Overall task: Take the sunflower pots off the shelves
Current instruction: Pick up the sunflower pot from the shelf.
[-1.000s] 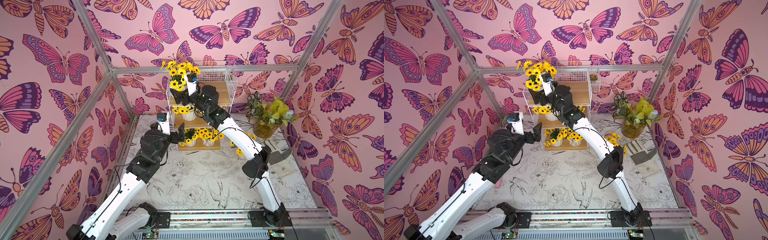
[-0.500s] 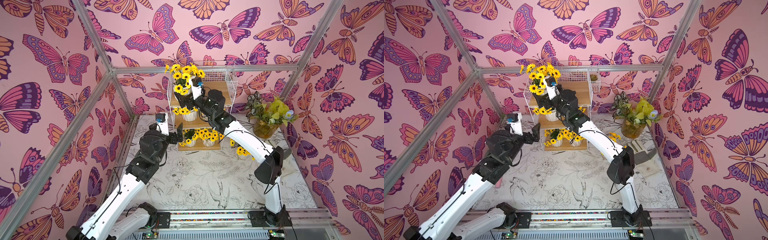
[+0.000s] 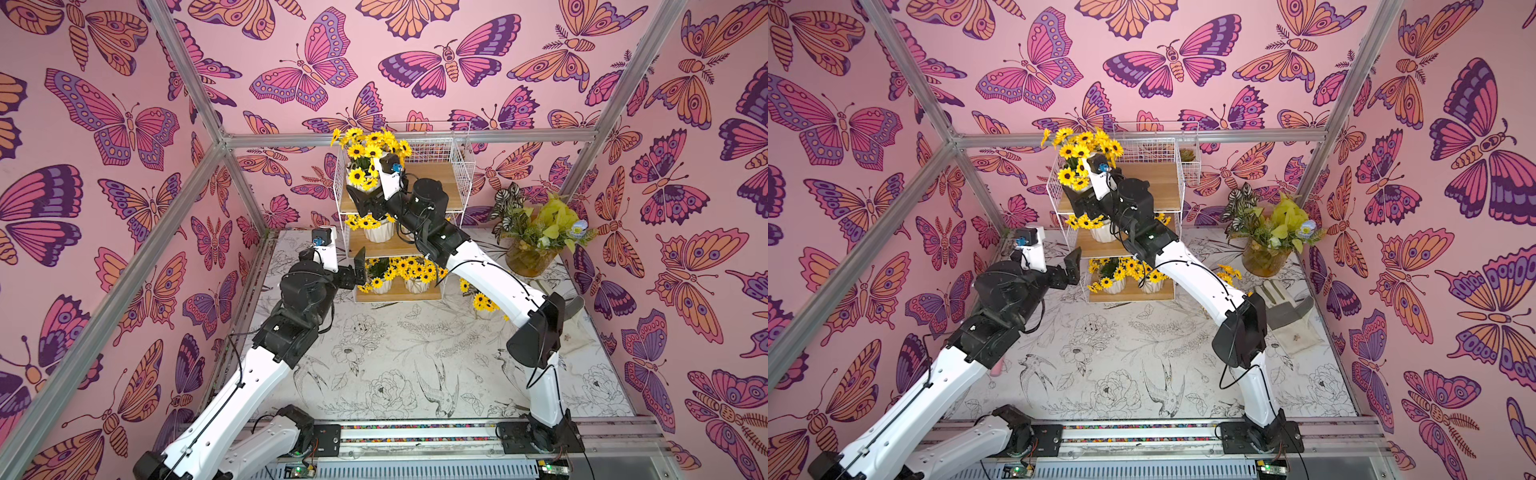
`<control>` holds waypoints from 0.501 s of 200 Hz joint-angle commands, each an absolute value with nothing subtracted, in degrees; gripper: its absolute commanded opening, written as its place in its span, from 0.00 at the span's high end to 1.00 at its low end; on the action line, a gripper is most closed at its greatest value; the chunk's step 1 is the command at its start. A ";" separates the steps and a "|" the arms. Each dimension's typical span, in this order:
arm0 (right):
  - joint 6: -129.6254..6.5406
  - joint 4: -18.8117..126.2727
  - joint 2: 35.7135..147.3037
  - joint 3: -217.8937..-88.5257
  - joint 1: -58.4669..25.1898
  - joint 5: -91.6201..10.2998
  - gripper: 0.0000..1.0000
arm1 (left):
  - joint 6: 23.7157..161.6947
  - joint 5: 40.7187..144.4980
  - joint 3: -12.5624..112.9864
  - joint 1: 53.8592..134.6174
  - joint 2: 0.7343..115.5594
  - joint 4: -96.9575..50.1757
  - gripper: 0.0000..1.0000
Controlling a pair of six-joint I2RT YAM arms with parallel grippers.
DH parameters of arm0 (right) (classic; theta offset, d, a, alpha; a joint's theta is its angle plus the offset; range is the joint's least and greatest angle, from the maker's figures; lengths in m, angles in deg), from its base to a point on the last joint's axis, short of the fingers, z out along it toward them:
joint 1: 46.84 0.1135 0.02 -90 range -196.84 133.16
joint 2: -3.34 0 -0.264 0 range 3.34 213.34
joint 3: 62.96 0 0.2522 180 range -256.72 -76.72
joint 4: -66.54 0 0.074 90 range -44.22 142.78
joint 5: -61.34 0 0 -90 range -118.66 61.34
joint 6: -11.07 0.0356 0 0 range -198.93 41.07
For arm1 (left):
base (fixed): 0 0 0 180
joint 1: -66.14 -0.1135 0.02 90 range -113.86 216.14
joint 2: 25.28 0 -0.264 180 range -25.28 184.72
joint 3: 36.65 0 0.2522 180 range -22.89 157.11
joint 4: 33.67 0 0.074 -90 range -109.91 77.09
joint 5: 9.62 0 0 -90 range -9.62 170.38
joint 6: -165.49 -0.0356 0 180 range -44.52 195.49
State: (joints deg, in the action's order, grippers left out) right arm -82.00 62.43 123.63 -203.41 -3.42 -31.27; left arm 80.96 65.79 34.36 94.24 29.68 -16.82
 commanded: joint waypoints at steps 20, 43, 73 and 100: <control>-82.62 58.23 127.91 -206.89 -2.81 -31.26 0.01 | 81.24 66.05 33.36 93.74 29.56 -17.38 0.00; -82.45 57.97 129.00 -208.02 -2.81 -31.21 0.02 | 81.14 65.88 33.01 93.65 29.50 -17.47 0.00; -82.44 59.03 128.11 -206.19 -2.81 -31.90 0.21 | 81.02 65.77 33.09 93.56 28.96 -17.49 0.00; -82.45 59.98 125.43 -202.72 -2.81 -32.02 0.37 | 80.85 65.79 33.27 93.47 28.36 -17.11 0.00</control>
State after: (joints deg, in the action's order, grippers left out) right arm -81.80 63.00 126.04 -206.25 -3.23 -31.32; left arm 80.94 65.79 34.03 93.93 29.63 -16.82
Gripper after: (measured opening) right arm 0.947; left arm 0.998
